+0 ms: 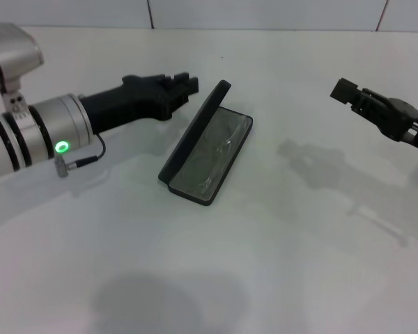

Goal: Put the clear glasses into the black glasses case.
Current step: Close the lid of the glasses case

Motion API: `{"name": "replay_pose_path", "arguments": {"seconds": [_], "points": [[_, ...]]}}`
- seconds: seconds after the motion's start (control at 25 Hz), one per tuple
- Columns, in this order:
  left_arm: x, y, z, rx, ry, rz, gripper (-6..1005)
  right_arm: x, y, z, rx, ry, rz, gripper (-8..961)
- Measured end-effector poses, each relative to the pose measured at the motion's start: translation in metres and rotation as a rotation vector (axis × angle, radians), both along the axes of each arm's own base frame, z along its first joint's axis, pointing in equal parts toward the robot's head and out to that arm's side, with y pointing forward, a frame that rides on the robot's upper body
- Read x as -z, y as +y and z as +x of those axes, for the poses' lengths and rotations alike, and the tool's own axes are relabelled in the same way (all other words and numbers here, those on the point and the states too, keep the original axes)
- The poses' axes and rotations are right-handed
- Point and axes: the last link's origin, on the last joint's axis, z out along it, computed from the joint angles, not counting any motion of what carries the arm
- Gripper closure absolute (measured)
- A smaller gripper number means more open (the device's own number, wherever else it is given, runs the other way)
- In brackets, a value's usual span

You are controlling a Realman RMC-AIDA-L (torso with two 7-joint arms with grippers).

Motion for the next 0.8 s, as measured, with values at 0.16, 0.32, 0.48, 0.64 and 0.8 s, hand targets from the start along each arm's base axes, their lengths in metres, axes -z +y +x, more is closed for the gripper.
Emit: {"name": "replay_pose_path", "arguments": {"seconds": [0.16, 0.32, 0.48, 0.64, 0.8], "points": [[0.011, -0.004, -0.005, -0.025, 0.02, -0.015, 786, 0.0, 0.002, -0.002, -0.003, -0.001, 0.002, 782], [0.027, -0.007, -0.003, -0.021, 0.047, -0.038, 785, 0.001, 0.004, -0.002, -0.007, -0.016, 0.012, 781], [0.034, -0.006, -0.002, -0.019, 0.07, -0.047, 785, 0.005, 0.005, -0.005, -0.036, -0.057, 0.0, 781], [0.034, -0.006, -0.001, -0.016, 0.071, -0.047, 785, 0.007, 0.007, -0.006, -0.043, -0.068, -0.007, 781], [0.04, -0.01, -0.004, -0.037, 0.069, -0.062, 784, 0.007, 0.008, -0.005, -0.036, -0.073, -0.004, 781]]}}
